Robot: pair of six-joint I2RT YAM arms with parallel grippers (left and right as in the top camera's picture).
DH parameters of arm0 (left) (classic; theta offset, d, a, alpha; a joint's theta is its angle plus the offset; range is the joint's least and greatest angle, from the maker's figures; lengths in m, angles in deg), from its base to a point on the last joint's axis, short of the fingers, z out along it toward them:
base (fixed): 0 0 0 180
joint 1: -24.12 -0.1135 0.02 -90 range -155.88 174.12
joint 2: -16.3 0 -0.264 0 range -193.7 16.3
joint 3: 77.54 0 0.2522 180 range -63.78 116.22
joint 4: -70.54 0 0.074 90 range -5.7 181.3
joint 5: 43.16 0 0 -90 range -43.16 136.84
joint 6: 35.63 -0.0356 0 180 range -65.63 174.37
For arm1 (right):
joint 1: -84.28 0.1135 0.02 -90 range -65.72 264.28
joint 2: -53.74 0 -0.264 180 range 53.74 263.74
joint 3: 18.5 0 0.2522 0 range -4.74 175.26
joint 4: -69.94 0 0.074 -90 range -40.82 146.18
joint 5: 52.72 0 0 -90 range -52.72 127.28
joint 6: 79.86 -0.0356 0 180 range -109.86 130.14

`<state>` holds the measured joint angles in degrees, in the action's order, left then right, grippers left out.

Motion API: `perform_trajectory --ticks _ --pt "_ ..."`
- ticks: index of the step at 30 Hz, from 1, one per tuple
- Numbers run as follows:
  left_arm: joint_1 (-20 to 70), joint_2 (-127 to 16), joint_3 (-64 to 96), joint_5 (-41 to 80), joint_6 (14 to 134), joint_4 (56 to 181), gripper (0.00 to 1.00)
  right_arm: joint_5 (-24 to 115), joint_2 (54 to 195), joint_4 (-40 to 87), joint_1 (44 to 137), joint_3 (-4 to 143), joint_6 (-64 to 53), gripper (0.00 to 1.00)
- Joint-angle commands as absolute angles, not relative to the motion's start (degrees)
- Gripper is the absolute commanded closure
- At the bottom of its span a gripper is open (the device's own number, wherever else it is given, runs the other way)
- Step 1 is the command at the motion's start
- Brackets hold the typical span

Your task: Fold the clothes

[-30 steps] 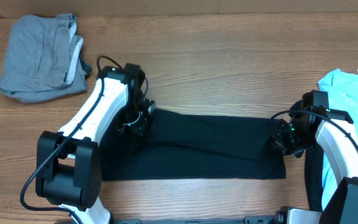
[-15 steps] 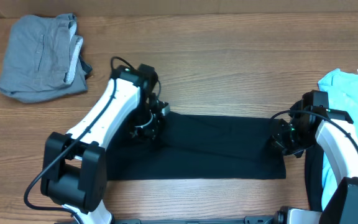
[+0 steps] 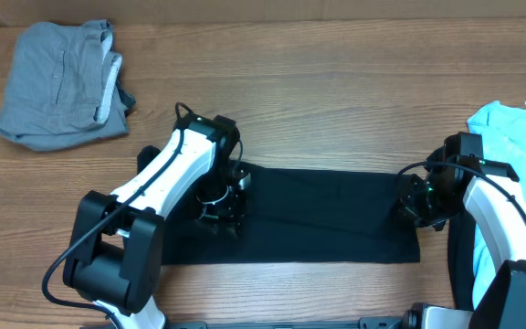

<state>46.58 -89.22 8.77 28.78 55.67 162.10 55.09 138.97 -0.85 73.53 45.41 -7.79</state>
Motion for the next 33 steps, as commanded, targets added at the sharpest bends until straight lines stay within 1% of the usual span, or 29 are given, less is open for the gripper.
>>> perform_trajectory --ticks 1,2,6,9,11,15,20,24,28,33 --pt "44.61 -88.47 9.76 33.81 56.13 161.64 0.83 55.37 138.07 -0.66 73.66 46.40 -7.40 0.81" --pt "43.91 -88.47 10.30 35.07 56.13 161.40 0.96 55.37 138.07 -0.66 73.66 46.40 -7.40 0.81" --pt "40.87 -88.47 13.36 37.74 55.60 161.14 0.96 55.37 138.07 -0.46 73.66 46.40 -7.42 0.81" --pt "38.51 -88.47 15.57 43.60 55.62 160.24 0.96 55.39 138.07 -0.48 73.66 46.40 -7.42 0.81" --pt "36.61 -88.47 15.68 47.45 55.58 156.87 0.96 55.39 138.07 -0.46 73.66 46.40 -7.42 0.81" --pt "34.07 -88.54 12.86 45.72 52.52 150.14 0.96 55.39 138.07 -0.53 73.66 46.40 -7.44 0.81" --pt "34.75 -88.63 5.54 36.17 50.64 147.02 0.96 55.39 138.07 -1.14 73.66 46.40 -7.42 0.81" --pt "37.88 -88.63 1.41 30.11 50.51 149.88 0.96 55.39 138.07 -1.12 73.66 46.40 -7.44 0.81" --pt "40.28 -88.45 0.99 29.87 50.16 159.21 0.96 55.39 138.07 -1.12 73.66 46.40 -7.44 0.81" --pt "39.36 -87.71 1.97 32.80 49.42 164.65 0.96 55.39 138.07 -0.68 73.66 46.40 -7.47 0.81"
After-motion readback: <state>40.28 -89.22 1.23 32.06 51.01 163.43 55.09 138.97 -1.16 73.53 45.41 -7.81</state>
